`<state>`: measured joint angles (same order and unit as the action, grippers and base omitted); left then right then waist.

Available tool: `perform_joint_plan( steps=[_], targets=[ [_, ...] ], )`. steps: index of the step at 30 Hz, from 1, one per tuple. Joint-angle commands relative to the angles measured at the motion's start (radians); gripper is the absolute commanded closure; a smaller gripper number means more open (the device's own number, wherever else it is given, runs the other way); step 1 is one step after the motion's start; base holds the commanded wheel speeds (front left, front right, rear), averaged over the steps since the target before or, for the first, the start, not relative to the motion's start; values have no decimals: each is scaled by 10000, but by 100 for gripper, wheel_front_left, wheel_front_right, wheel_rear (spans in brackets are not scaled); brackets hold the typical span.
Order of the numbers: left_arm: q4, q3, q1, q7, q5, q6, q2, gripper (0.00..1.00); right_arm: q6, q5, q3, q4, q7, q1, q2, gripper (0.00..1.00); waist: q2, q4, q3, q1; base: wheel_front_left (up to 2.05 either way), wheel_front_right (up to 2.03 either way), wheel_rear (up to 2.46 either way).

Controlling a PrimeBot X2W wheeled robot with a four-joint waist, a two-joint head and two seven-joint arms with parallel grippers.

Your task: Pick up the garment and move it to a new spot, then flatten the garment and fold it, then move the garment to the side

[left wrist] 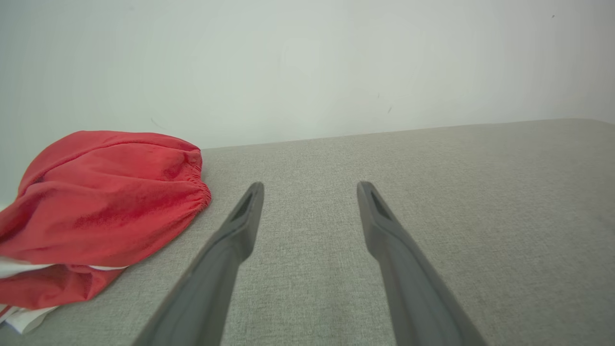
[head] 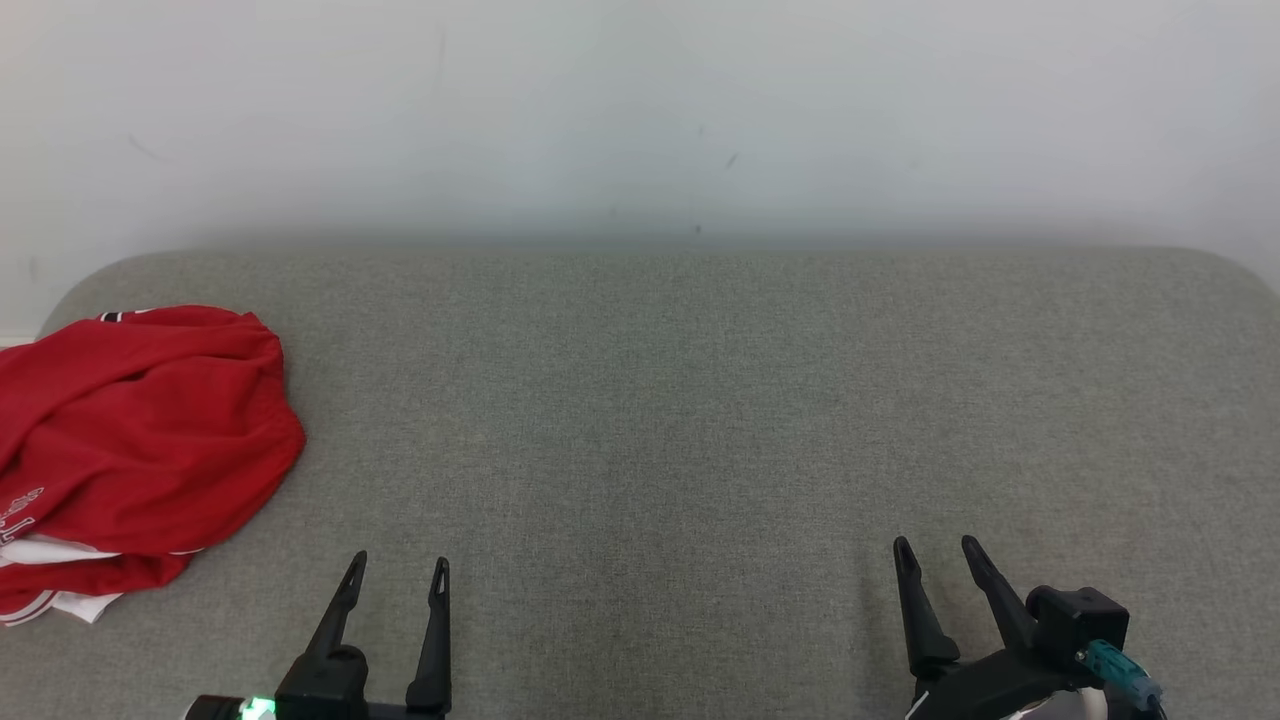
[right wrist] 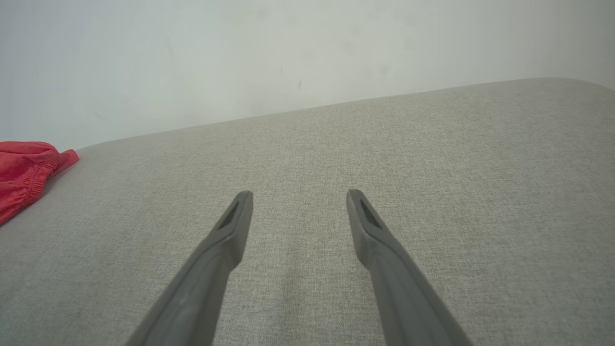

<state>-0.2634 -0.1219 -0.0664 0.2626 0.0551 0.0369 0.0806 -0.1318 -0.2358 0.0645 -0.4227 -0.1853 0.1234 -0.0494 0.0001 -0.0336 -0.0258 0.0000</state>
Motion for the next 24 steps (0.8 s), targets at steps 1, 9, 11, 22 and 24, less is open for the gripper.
perform_joint_plan(
  steps=[1,9,11,22,24],
  targets=[
    [-15,31,-22,44,-31,60,-19,0,21,6,12,11,-23,-2,-15,0,-1,0,-14,0,0,0,0],
    [33,181,-197,44,366,61,-162,0,21,-50,-151,29,-63,-7,-9,0,-1,-391,-138,0,0,0,0],
    [-11,236,-150,43,439,38,-198,0,21,-77,-159,73,-38,-24,-14,0,-1,-573,-143,0,0,0,0],
    [-236,547,-93,44,726,-67,-270,0,21,-34,-157,476,160,-274,-12,0,-1,-2161,-15,0,0,0,0],
    [-266,599,-58,44,810,-72,-280,0,21,-47,-164,530,186,-351,-12,0,-1,-2519,-8,0,0,0,0]
  ],
)
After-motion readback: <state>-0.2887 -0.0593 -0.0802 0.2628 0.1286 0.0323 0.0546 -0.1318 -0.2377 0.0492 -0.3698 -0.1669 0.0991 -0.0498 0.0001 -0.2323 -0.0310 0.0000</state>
